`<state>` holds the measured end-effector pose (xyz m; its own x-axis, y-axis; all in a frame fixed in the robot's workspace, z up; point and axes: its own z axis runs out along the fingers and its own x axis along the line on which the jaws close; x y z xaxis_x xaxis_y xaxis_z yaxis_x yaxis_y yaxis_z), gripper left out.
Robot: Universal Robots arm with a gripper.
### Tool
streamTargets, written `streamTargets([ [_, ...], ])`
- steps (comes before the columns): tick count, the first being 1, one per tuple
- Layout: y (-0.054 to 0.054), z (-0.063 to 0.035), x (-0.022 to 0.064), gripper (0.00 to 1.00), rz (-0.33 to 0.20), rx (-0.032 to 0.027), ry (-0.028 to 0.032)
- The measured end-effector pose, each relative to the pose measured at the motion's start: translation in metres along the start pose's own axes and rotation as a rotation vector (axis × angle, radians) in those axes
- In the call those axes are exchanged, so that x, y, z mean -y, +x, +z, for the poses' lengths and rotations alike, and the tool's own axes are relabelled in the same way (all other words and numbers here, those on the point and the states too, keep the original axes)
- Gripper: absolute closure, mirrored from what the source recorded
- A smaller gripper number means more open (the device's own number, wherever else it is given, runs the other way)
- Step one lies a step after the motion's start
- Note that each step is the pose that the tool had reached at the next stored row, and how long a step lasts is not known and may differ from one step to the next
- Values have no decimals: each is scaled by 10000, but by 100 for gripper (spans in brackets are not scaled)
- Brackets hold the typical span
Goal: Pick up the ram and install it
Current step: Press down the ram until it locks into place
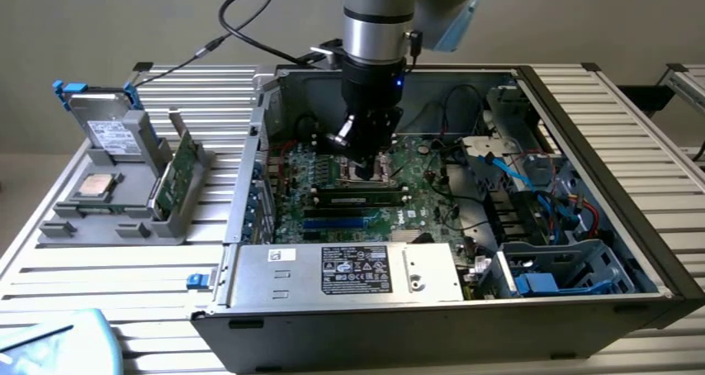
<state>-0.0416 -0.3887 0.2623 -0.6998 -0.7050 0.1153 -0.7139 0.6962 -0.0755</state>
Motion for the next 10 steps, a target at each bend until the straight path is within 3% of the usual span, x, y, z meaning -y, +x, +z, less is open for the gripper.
streamTargets([
  [10, -1, 9, -1, 89, 1286, -11, -61],
])
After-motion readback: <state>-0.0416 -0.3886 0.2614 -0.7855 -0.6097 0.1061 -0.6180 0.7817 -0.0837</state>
